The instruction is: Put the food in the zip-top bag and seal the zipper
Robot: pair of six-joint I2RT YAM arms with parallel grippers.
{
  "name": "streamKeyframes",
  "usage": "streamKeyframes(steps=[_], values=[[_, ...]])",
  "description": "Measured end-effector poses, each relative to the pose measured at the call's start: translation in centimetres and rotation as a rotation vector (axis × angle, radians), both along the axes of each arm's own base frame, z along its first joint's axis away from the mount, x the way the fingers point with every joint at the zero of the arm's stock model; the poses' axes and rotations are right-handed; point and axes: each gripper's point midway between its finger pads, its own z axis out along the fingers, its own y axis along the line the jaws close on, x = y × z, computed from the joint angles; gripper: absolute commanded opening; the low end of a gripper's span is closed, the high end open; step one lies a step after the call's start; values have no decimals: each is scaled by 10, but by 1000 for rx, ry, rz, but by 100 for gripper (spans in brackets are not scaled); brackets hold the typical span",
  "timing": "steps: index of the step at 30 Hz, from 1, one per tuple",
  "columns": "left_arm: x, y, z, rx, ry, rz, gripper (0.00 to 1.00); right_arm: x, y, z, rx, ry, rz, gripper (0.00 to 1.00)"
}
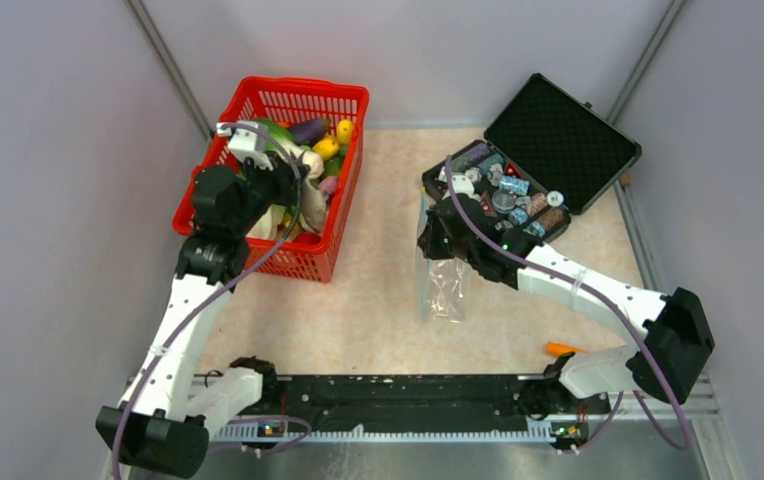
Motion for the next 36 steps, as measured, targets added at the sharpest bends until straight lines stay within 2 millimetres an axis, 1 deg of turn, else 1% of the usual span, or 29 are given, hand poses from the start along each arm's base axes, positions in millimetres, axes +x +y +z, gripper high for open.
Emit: streamKeyframes(steps=[3,5,6,7,9,11,13,16,19,21,26,31,34,36], values=[[-15,-8,23,-21,-78,-63,0,0,1,1,8,1,-1,0],[-27,-16,43,-41,-145,-123,0,0,1,1,10,3,-3,0],[-37,-22,55,-56,-189,-174,0,0,1,1,12,3,-3,0],[-41,-25,61,-63,-207,-195,0,0,1,1,12,2,-4,0],[-55,-36,74,-82,-256,-283,0,0,1,1,14,4,-5,0],[-68,-49,84,-102,-288,-380,0,0,2,1,16,5,-7,0],[-79,-59,86,-119,-302,-468,0,0,2,1,17,6,-7,0],[-90,-71,82,-159,-296,-567,0,0,2,1,19,6,-7,0],[-99,-81,78,-212,-280,-638,0,0,3,2,25,10,-8,0],[-104,-85,78,-233,-277,-669,0,0,3,2,27,11,-9,0],[-118,-92,91,-266,-301,-729,0,-1,4,2,33,14,-10,0],[-125,-95,99,-277,-303,-752,0,-1,4,2,36,15,-12,0],[-127,-96,98,-279,-302,-765,0,0,4,3,43,15,-15,0],[-127,-99,93,-287,-296,-776,0,0,5,4,49,14,-17,0]])
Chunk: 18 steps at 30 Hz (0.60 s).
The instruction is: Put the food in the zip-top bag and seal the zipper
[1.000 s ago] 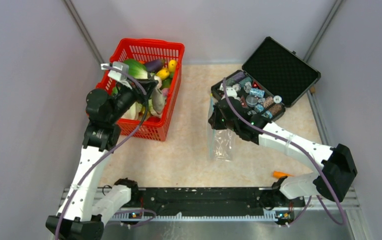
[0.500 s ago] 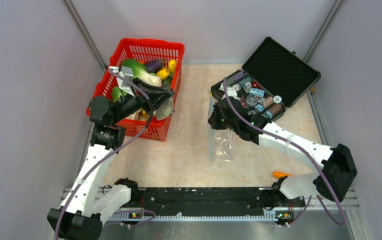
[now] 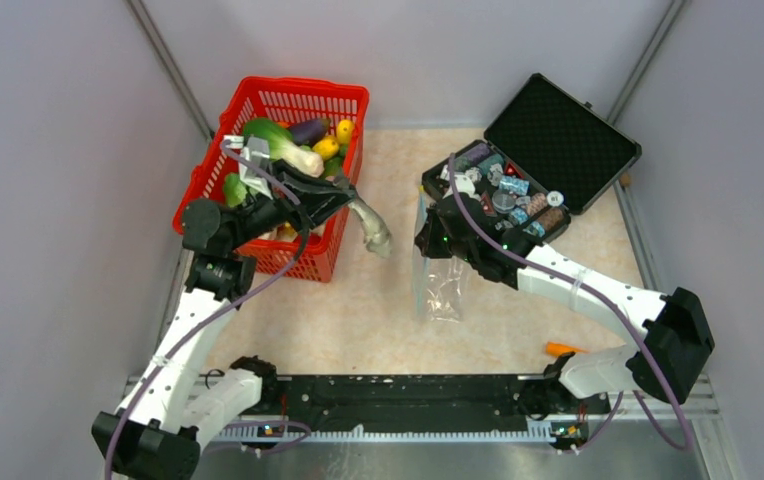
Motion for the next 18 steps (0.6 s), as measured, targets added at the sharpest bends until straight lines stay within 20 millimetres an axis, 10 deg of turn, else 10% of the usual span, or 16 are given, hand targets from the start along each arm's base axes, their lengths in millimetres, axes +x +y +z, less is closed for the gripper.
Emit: streamKeyframes(steps=[18], values=[[-5,-64,-45,18,72,-172,0,-1,5,3,34,9,5,0]])
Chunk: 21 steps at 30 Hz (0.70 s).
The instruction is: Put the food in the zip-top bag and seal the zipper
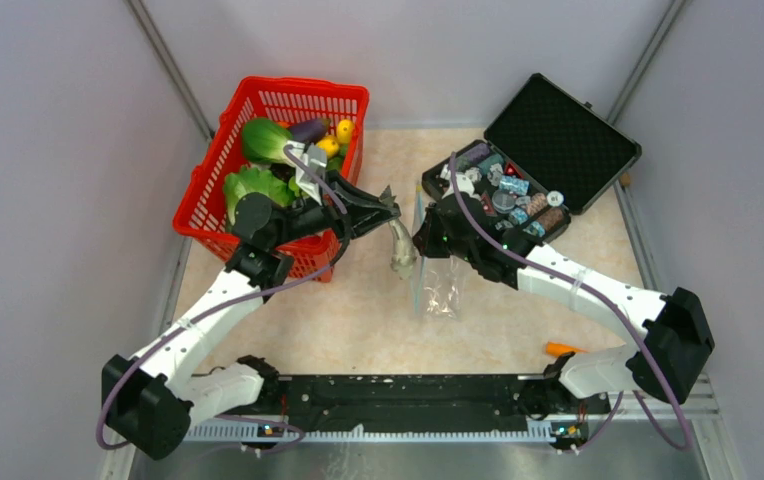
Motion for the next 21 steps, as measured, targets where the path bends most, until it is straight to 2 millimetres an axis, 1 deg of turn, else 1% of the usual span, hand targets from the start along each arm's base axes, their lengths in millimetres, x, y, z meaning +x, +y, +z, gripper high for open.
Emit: streamKeyframes(steps=[5,11,16,21], values=[[4,-5,-3,-14,-14,-10,0,-1,4,2,17,-1,11,0],[4,-9,0,-62,-61,-28,0,-1,4,3,23,4,9,0],[4,-9,-4,-93,-81,-29,0,-1,4,3,24,4,8,0],[2,-8,0,-119,-94,-23,0,0,3,2,35,18,-10,0]])
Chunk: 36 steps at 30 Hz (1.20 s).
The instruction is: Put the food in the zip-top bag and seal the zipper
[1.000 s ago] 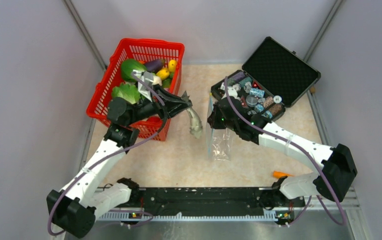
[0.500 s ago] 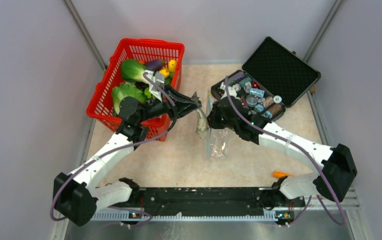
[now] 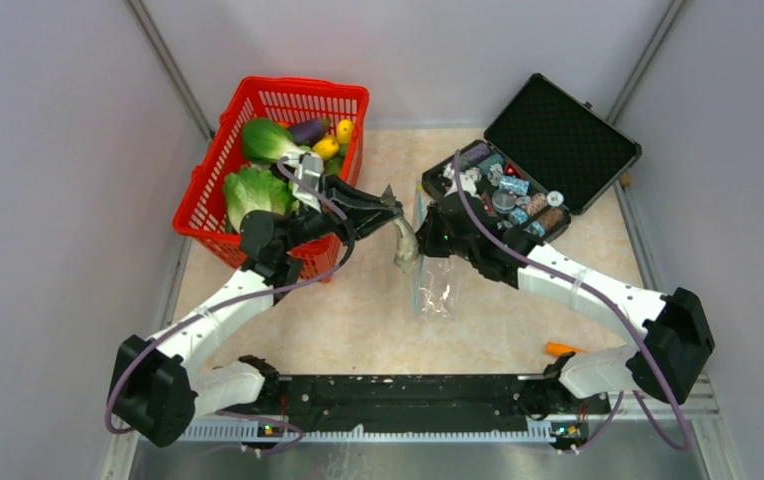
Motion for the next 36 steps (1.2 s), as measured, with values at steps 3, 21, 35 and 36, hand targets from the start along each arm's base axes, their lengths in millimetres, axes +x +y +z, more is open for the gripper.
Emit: streamKeyframes(steps=[3,21,35,36], values=[[-5,5,-1,-14,0,22,0,4,-3,1,22,15,-29,0],[-8,12,-6,-45,-46,87,0,4,5,8,134,79,-52,0],[7,13,-35,101,-85,208,0,3,2,21,168,64,-49,0],[9,13,-38,122,-90,222,0,2,2,23,172,62,-47,0]])
